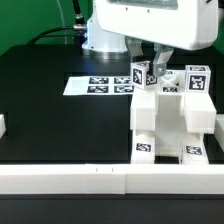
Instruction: Assemble chair
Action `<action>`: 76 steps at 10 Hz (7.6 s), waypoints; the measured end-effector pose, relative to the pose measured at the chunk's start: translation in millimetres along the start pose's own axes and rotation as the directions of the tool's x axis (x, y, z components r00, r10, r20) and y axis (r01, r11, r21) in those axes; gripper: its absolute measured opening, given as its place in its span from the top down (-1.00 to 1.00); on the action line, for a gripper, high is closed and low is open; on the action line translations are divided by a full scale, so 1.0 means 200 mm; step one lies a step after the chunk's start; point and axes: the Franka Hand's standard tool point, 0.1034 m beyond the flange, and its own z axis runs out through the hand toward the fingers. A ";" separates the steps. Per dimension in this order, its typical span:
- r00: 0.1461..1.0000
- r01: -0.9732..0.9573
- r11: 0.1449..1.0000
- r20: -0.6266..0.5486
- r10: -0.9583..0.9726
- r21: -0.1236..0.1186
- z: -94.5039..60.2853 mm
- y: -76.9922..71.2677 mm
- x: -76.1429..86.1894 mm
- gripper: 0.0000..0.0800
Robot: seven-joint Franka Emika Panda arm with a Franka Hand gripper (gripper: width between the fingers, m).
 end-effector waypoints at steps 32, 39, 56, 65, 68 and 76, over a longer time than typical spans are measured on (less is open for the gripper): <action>0.807 0.590 0.807 -0.011 -0.590 -0.031 0.00 0.00 0.00 0.29; 0.998 0.057 0.998 -0.002 -0.057 -0.004 0.01 -0.03 -0.06 0.29; 0.632 0.775 0.632 -0.014 -0.775 -0.011 0.01 -0.05 -0.08 -0.62; 0.302 0.953 0.302 -0.007 -0.953 -0.016 0.02 -0.03 -0.05 0.28; 0.331 0.944 0.331 -0.008 -0.944 -0.015 0.02 -0.04 -0.05 0.28; 0.876 0.481 0.876 -0.006 -0.481 0.005 0.02 -0.04 -0.08 0.28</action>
Offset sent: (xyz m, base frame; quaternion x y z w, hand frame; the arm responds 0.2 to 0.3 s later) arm -0.0007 -0.0038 0.0044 -0.0057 -0.0027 -0.1435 0.9896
